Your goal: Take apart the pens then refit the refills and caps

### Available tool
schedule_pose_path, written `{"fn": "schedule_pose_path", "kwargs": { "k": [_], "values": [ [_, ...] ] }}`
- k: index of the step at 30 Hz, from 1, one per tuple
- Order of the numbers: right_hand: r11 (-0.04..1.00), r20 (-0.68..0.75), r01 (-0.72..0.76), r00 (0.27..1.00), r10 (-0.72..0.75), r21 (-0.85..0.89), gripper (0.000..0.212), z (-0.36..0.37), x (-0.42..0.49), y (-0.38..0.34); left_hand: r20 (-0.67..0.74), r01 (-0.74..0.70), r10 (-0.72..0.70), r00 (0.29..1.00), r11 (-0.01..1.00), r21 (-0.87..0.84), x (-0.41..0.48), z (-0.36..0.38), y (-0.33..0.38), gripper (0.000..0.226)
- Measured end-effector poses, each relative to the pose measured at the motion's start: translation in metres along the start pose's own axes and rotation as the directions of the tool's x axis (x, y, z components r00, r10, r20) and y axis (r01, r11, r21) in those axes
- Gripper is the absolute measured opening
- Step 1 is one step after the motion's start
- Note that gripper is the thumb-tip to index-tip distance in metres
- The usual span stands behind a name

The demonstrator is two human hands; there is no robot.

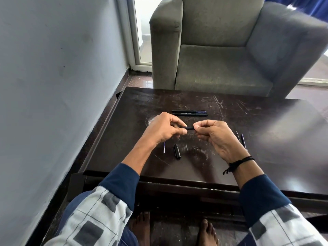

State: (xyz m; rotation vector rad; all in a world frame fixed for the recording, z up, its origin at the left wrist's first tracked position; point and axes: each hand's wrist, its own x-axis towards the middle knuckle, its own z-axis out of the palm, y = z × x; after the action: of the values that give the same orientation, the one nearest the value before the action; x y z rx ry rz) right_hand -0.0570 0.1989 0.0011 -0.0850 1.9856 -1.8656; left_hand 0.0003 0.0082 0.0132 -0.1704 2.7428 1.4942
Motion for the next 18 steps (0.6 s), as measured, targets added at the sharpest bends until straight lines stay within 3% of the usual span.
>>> {"fn": "schedule_pose_path", "kwargs": {
  "k": [5,11,16,18],
  "values": [
    [1.0,-0.011,-0.016,1.0,0.016,0.005,0.02,0.0039,-0.0008,0.0007,-0.007,-0.005,0.004,1.0,1.0,-0.015,-0.0004,0.0013,0.0,0.015],
    [0.996,-0.018,0.053,0.998,-0.054,-0.074,0.002,0.0037,-0.0001,0.0017,-0.003,0.0,0.0,1.0,1.0,0.0,0.0,0.0021,-0.0013,0.015],
    [0.997,-0.042,0.032,0.998,-0.035,-0.064,0.026,0.0065,-0.0006,0.0035,-0.008,-0.004,0.004,1.0,1.0,-0.003,-0.0001,0.003,-0.0008,0.016],
    [0.994,-0.052,0.049,0.997,-0.054,-0.093,0.021,0.0075,-0.0002,0.0045,-0.005,-0.009,0.009,1.0,1.0,0.006,-0.0001,0.0035,-0.0009,0.015]
  ]
}}
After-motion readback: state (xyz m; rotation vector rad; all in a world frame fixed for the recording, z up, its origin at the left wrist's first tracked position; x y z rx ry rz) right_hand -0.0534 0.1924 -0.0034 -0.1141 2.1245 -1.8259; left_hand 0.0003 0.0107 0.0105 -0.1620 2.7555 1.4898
